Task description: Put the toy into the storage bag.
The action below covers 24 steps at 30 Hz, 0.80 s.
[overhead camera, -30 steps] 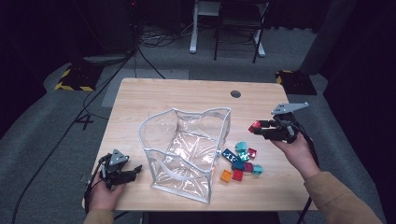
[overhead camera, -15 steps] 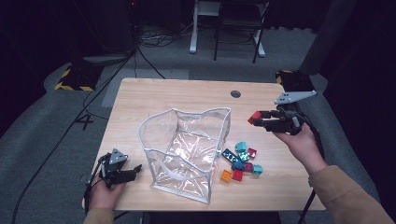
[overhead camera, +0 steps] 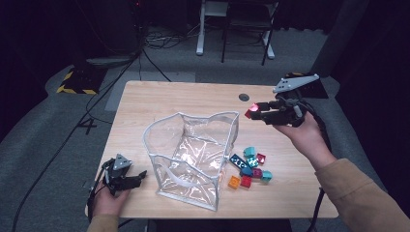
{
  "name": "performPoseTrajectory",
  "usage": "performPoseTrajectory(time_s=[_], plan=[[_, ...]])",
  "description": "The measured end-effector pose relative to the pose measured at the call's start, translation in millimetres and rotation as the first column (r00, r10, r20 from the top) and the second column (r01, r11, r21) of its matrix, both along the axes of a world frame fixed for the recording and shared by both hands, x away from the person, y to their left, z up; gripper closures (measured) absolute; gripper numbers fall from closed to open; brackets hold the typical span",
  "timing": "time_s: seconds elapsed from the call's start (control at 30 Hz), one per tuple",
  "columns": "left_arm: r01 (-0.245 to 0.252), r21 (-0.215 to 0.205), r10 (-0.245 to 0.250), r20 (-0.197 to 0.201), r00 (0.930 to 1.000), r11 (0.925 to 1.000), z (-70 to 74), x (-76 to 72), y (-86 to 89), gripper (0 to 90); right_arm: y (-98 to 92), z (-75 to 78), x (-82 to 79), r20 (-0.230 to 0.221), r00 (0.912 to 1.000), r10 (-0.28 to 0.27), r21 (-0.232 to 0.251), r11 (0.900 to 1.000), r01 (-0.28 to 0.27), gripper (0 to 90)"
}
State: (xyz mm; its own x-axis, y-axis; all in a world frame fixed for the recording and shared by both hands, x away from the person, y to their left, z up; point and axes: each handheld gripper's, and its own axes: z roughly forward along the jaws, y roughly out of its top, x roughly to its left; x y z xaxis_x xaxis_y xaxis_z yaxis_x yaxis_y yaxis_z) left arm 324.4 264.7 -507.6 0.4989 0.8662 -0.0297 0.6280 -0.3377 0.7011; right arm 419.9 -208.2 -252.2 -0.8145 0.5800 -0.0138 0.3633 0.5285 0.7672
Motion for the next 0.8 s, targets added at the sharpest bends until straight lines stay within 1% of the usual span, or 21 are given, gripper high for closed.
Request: performPoseTrajectory(time_s=[0.1,0.13,0.17,0.2,0.3,0.4,0.43,0.47,0.5,0.53,0.6,0.63,0.73,0.77,0.8], plan=[[0.000,-0.001,0.000,0.000,1.0000,1.0000,0.0,0.0,-0.1,26.8,11.0,5.9,2.0,-0.005,0.9998,0.020,-0.002,1.000,-0.020,58.5],[0.001,0.000,-0.001,0.000,1.0000,1.0000,0.0,0.1,0.1,26.8,18.3,8.8,2.8,-0.005,0.9995,0.033,-0.006,0.999,-0.033,58.5],[0.001,0.000,-0.001,0.000,1.0000,1.0000,0.0,0.1,0.1,26.6,18.3,8.8,2.8,-0.005,0.9995,0.033,-0.006,0.999,-0.033,58.5],[0.000,0.000,0.000,0.000,1.0000,1.0000,0.0,0.2,0.1,26.5,25.9,10.1,4.1,-0.012,0.9990,0.044,-0.014,0.999,-0.044,58.5],[0.000,0.000,0.000,0.000,1.0000,1.0000,-0.1,0.2,0.1,26.4,37.9,10.6,6.3,-0.017,0.9979,0.062,-0.028,0.998,-0.062,58.5],[0.000,0.000,0.000,0.000,1.0000,1.0000,-0.1,0.2,0.1,26.4,50.7,11.9,8.3,-0.025,0.9964,0.081,-0.033,0.996,-0.082,58.5],[0.000,0.000,0.000,0.000,1.0000,1.0000,-0.1,0.2,0.1,26.4,50.7,11.9,8.3,-0.025,0.9964,0.081,-0.033,0.996,-0.082,58.5],[0.000,0.000,0.000,0.000,1.0000,1.0000,-0.1,0.2,0.1,26.4,59.6,13.3,9.2,-0.023,0.9951,0.096,-0.036,0.995,-0.097,58.5],[0.000,0.000,0.000,0.000,1.0000,1.0000,-0.1,0.2,0.1,26.4,59.6,13.3,9.2,-0.023,0.9951,0.096,-0.036,0.995,-0.097,58.5],[0.000,0.000,0.000,0.000,1.0000,1.0000,-0.1,0.2,0.1,26.4,68.5,14.7,9.9,-0.026,0.9937,0.109,-0.036,0.993,-0.110,58.5],[-0.001,-0.001,0.001,0.000,1.0000,1.0000,-0.1,0.2,0.1,26.4,77.6,15.2,10.8,-0.028,0.9921,0.123,-0.040,0.991,-0.124,58.5],[-0.001,-0.001,0.001,0.000,1.0000,1.0000,-0.1,0.2,0.1,26.4,77.6,15.2,10.8,-0.028,0.9921,0.123,-0.040,0.991,-0.124,58.5],[-0.001,-0.001,0.001,0.001,1.0000,1.0000,-0.2,0.2,0.0,26.4,90.3,15.6,12.2,-0.032,0.9886,0.147,-0.046,0.988,-0.148,58.5],[-0.001,-0.001,0.001,0.001,1.0000,1.0000,-0.2,0.1,0.0,26.4,98.4,15.3,12.5,-0.038,0.9869,0.157,-0.048,0.986,-0.158,58.5],[-0.001,-0.001,0.001,0.001,1.0000,1.0000,-0.2,0.1,0.0,26.4,102.1,15.0,12.8,-0.038,0.9857,0.164,-0.051,0.985,-0.166,58.5]])
